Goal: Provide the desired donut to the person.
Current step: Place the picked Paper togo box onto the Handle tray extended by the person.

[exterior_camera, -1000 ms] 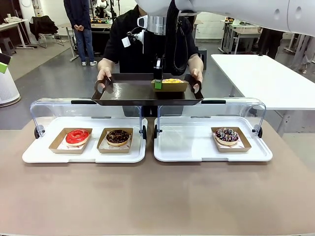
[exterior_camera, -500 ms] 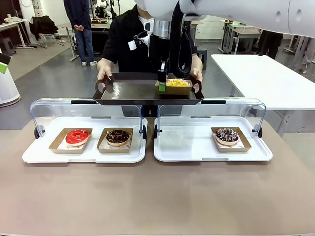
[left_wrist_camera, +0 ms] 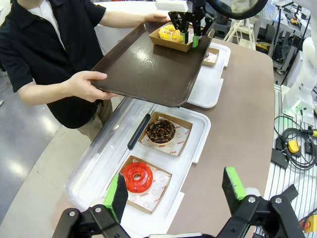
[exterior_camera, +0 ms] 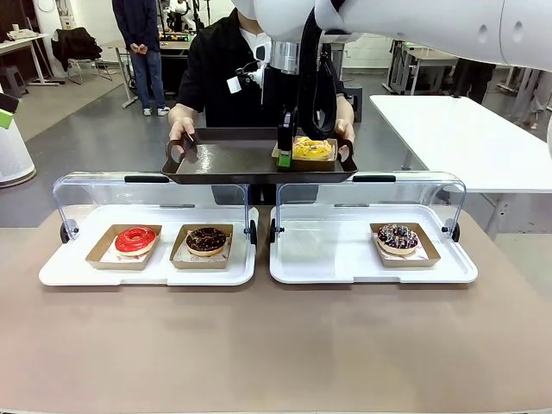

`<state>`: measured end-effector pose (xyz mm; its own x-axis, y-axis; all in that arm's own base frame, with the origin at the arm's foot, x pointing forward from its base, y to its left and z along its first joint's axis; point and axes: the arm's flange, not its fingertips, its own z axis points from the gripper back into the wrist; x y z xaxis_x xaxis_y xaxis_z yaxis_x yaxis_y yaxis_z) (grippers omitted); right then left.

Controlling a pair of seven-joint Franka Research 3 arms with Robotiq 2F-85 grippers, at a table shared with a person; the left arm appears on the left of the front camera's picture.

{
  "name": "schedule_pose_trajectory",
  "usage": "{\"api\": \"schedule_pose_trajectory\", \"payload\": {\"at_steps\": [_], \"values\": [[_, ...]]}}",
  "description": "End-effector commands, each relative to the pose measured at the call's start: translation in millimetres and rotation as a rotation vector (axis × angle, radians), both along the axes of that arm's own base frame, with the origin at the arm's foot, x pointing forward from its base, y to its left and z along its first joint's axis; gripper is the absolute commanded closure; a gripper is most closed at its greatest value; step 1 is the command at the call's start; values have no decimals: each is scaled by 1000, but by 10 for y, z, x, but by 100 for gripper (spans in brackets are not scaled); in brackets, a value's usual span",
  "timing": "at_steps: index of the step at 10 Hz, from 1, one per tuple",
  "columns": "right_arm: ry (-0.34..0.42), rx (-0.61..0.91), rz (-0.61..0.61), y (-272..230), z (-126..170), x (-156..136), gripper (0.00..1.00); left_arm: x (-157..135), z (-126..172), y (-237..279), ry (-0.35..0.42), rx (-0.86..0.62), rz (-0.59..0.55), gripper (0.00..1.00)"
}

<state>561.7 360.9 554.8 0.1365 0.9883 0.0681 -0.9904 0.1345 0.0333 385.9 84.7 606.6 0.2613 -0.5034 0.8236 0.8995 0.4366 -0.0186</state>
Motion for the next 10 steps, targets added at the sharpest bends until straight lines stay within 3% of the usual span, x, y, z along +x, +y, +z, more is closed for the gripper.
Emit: {"api": "schedule_pose_trajectory", "payload": {"at_steps": [1, 3, 4, 10], "values": [[4, 6, 27, 8, 23, -26, 0, 3, 4, -12, -3, -14, 1, 0], [2, 5, 34, 12, 21, -36, 4, 3, 4, -12, -3, -14, 1, 0], [2, 5, 36, 10, 22, -38, 0, 3, 4, -12, -3, -14, 1, 0], [-4, 4, 75, -12, 93, -163, 0, 3, 4, -12, -3, -14, 1, 0]]}}
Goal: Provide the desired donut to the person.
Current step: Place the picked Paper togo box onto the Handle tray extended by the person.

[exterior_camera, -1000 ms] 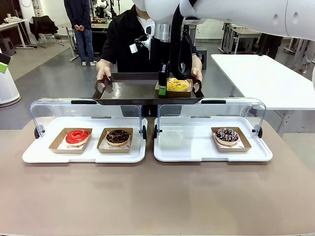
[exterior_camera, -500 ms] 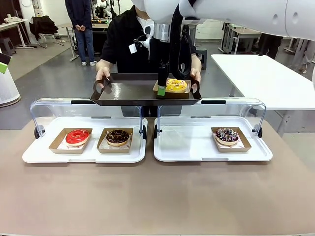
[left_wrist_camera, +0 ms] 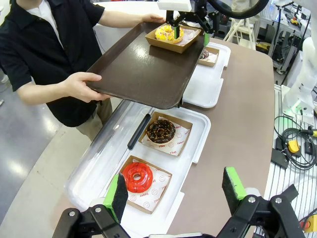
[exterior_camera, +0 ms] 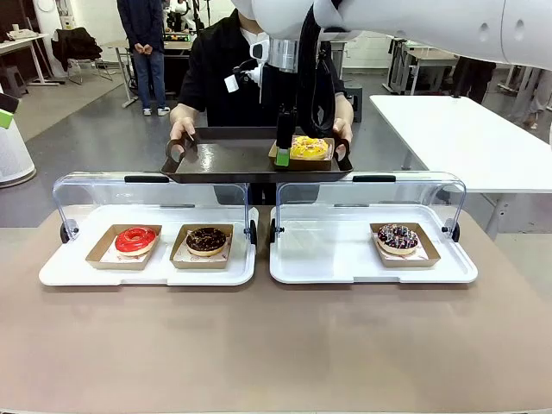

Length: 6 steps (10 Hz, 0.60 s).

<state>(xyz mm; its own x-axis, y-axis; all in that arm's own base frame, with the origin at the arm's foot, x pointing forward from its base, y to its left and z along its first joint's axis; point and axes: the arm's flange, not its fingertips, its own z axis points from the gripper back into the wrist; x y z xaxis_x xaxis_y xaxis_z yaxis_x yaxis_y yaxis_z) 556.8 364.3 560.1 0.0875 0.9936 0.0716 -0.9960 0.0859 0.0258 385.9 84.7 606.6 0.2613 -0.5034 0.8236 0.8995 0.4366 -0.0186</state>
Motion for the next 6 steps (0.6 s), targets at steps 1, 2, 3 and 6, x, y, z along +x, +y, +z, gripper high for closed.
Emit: {"api": "schedule_pose_trajectory", "payload": {"at_steps": [1, 2, 3, 6], "values": [[-11, -2, 71, -116, 105, -234, 0, 3, 4, -12, -3, -14, 1, 0], [-16, -13, 94, -245, 225, -402, 0, 3, 4, -12, -3, -14, 1, 0], [-44, -4, 99, -373, 394, -582, 0, 3, 4, -12, -3, -14, 1, 0], [-114, -4, 98, -768, 754, -1065, 0, 3, 4, -12, -3, -14, 1, 0]]}}
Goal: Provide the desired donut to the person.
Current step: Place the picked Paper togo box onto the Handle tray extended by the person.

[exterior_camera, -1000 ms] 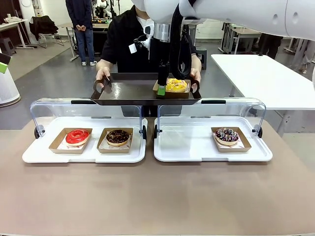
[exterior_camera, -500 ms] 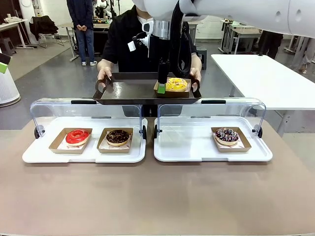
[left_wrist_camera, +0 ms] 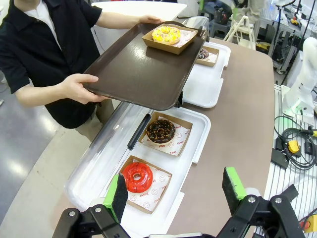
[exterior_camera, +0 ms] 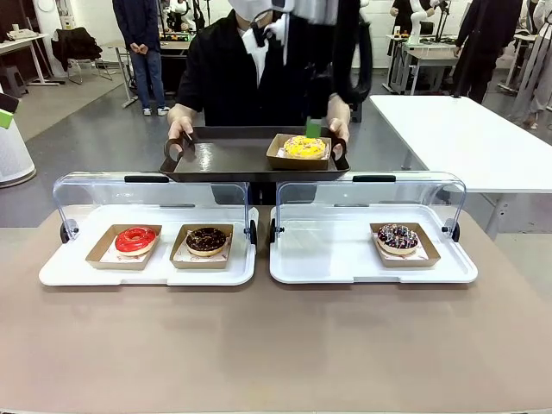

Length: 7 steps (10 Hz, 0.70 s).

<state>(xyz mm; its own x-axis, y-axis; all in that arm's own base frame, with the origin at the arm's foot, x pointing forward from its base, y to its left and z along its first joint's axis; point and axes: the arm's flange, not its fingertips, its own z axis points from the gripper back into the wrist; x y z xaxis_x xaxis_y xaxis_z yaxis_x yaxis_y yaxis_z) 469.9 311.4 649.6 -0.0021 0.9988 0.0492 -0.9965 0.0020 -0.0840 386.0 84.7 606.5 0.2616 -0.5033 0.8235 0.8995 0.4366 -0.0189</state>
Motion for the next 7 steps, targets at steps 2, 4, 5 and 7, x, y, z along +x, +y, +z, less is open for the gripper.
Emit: {"api": "schedule_pose_trajectory", "payload": {"at_steps": [2, 4, 5, 7], "values": [[-10, 14, 9, -548, -149, -231, 0, 3, 5, -12, -3, -14, 1, 0], [-32, 26, 34, -858, -227, -169, 0, 3, 5, -12, -3, -14, 1, 0], [-17, 46, 23, -1009, -306, -93, 0, 3, 5, -12, -3, -14, 1, 0], [14, 89, 0, -1204, -445, 32, 0, 3, 5, -12, -3, -14, 1, 0]]}}
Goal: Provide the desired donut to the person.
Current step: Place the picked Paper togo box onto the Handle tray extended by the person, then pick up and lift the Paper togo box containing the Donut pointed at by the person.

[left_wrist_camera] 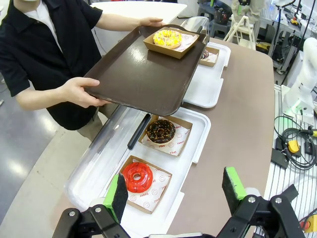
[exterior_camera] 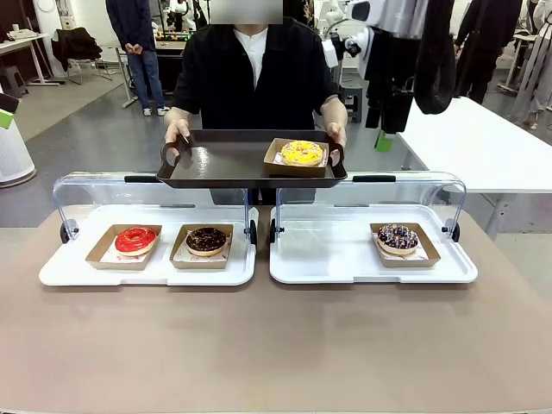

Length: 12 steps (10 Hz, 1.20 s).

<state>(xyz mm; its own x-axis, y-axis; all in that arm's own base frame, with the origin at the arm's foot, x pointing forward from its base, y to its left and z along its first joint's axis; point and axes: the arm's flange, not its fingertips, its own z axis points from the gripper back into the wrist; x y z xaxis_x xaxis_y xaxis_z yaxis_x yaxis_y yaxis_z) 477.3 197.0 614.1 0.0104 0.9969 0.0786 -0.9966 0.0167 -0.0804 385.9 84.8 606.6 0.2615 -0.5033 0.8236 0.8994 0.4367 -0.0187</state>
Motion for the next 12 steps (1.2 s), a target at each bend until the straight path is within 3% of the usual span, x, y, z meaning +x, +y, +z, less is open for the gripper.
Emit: {"api": "schedule_pose_trajectory", "payload": {"at_steps": [1, 2, 12], "values": [[-16, 55, 20, -108, -174, 76, 0, 3, 4, -13, -3, -14, 1, 0], [0, 0, 0, 0, 0, 0, 0, 3, 4, -13, -3, -14, 1, 0], [0, 0, 0, 0, 0, 0, 0, 3, 4, -13, -3, -14, 1, 0]]}}
